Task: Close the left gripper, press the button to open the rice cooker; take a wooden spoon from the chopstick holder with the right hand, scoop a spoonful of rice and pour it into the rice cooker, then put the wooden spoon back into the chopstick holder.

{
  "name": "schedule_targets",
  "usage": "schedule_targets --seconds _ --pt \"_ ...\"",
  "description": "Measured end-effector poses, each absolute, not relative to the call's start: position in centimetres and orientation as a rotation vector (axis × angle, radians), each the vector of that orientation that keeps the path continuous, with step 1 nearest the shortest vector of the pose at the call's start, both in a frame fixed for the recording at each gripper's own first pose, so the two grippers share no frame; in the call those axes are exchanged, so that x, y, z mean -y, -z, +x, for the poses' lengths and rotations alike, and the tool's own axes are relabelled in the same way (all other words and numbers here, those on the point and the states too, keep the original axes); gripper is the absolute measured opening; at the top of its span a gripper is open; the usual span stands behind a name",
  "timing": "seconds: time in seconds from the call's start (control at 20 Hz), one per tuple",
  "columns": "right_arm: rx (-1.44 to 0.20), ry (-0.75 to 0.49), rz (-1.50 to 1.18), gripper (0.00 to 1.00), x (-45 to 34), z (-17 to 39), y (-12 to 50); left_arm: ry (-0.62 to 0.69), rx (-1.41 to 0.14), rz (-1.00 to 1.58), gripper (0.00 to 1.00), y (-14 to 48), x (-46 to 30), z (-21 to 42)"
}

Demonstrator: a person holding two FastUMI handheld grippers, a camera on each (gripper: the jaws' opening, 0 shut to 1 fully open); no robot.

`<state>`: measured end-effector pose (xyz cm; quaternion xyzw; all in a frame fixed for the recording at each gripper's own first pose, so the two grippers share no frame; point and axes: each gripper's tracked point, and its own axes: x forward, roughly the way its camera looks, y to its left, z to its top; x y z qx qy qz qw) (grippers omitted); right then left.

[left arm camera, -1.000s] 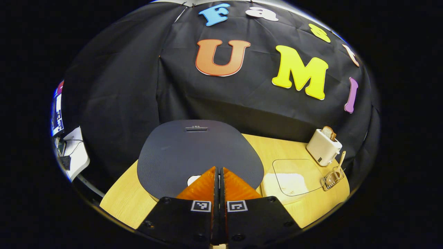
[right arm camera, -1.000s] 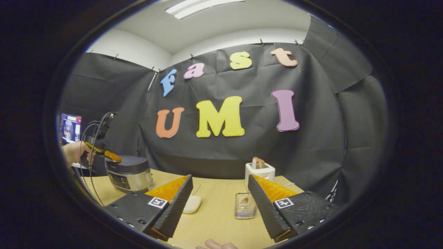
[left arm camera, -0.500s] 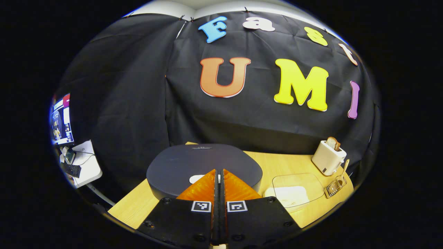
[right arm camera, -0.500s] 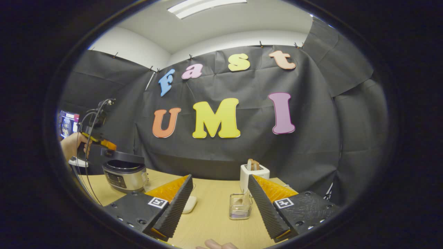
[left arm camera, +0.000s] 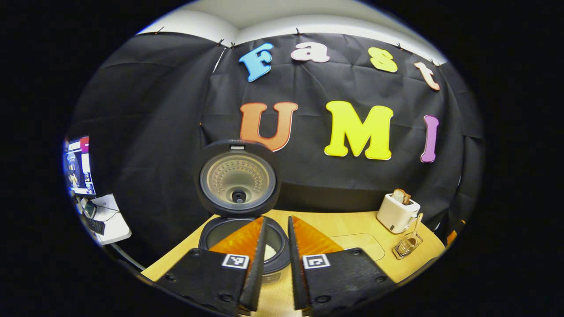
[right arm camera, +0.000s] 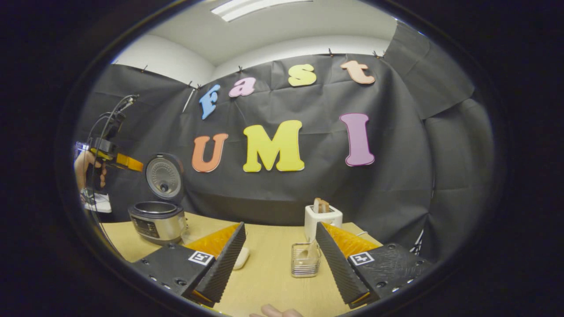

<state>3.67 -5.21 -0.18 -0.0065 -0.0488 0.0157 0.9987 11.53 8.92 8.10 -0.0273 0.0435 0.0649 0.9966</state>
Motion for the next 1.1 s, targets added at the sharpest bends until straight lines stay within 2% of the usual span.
schedule_targets --seconds 0.05,0.1,0.15,0.25,0.35,0.4,0.75,1.1 --pt "0.096 -0.029 -0.015 0.96 5.3 3.7 0.3 -0.14 -0.068 -0.044 0.55 -8.2 -8.7 11.0" --pt "0.094 -0.032 -0.015 0.95 5.2 3.9 0.4 -0.146 -0.05 -0.042 0.53 -8.3 -8.5 10.3" --pt "0.084 -0.029 -0.014 0.95 5.3 4.2 0.9 -0.14 -0.033 -0.049 0.57 -8.3 -7.8 9.6" --pt "0.047 -0.014 -0.02 0.96 5.7 4.6 2.0 -0.128 -0.018 -0.052 0.84 -7.5 -6.9 8.7" --pt "0.016 -0.013 -0.006 0.96 5.8 4.3 2.8 -0.129 -0.001 -0.036 1.0 -6.6 -6.8 7.7" --pt "0.006 -0.021 0.004 0.94 5.7 4.0 3.1 -0.13 0.002 -0.035 1.0 -5.9 -6.7 7.1" --pt "0.006 0.051 0.002 0.95 8.7 3.3 3.0 -0.107 -0.021 -0.078 1.0 -0.2 -5.5 4.5" --pt "-0.007 0.109 -0.073 0.96 10.5 5.9 2.9 -0.076 -0.016 -0.079 1.0 2.6 -4.2 4.1"
